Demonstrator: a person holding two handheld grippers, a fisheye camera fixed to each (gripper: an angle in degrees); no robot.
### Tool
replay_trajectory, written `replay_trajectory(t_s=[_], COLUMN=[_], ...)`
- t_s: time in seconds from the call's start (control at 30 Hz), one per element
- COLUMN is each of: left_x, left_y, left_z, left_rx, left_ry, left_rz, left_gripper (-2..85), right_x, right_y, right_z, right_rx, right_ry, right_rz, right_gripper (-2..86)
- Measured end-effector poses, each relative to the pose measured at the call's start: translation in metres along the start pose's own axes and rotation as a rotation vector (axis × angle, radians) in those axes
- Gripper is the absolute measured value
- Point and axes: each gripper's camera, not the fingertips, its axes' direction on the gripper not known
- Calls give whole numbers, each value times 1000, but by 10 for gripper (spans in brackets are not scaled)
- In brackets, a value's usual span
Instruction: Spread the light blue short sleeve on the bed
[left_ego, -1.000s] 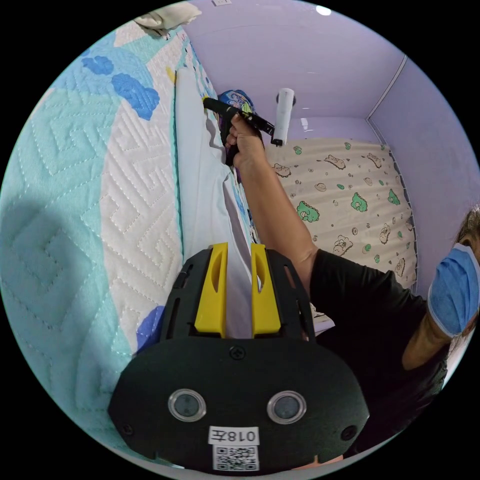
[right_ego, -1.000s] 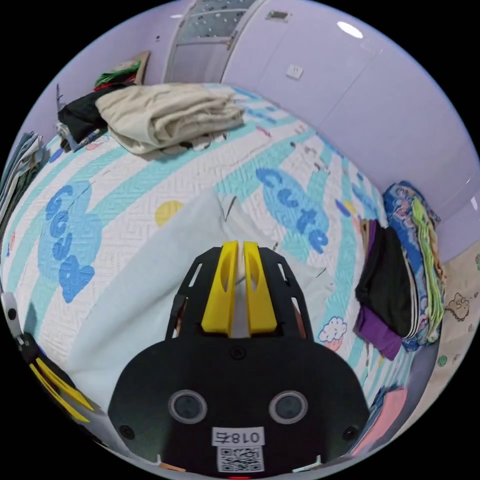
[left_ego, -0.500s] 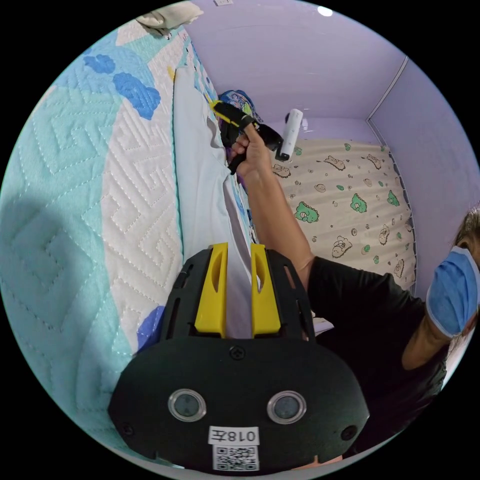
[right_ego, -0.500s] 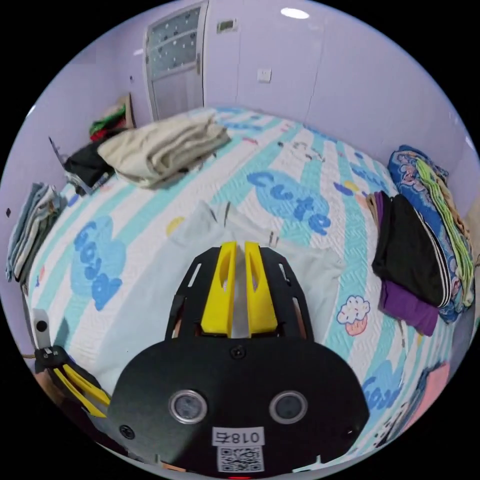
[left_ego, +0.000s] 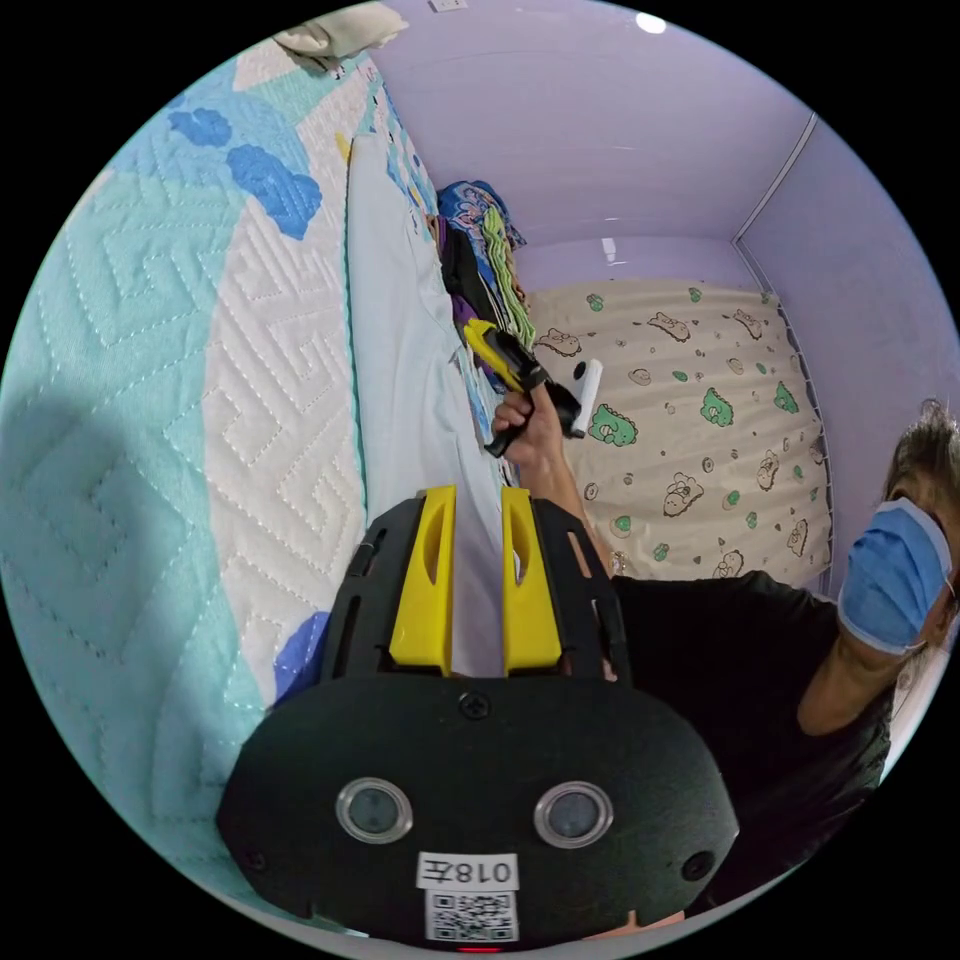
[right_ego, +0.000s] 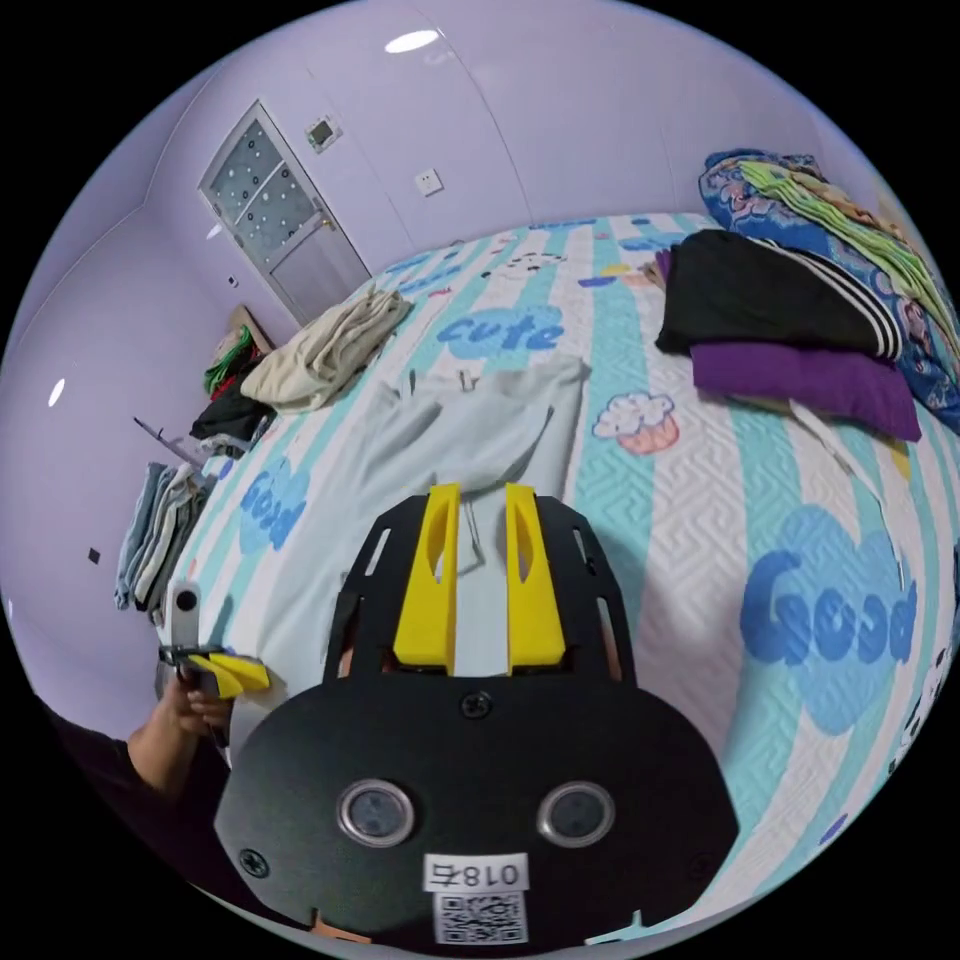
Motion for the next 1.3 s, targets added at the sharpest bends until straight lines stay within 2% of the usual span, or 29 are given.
replay_trajectory(t_s=[0.13,0.27,0.5,0.77,0.93,1.03,1.1,1.2,1.3], left_x=[4,7,13,24,31,36,41,60,100], left_y=[4,8,16,27,33,36,38,42,51], left_z=[-1,-3,-4,-4,-2,-1,0,0,-10], left_rx=[0,-1,-2,-2,-3,-2,-7,-11,-5], left_ry=[-4,-1,6,5,4,13,33,124,230], left_rz=[-2,-2,-4,-6,-7,-4,14,93,226], left_gripper=[75,75,75,75,76,78,79,79,81], right_x=[-13,-29,-47,-39,-4,14,21,43,64], right_y=[27,43,79,122,148,162,176,191,226], right_z=[9,27,33,2,10,-8,-29,-30,-71], right_rx=[-32,-92,-106,-33,-153,-69,63,-28,13], right_ry=[41,201,325,375,300,230,141,20,-155], right_rz=[-77,-178,-275,-204,-106,-55,-53,6,59], right_gripper=[88,89,39,18,28,23,15,17,27])
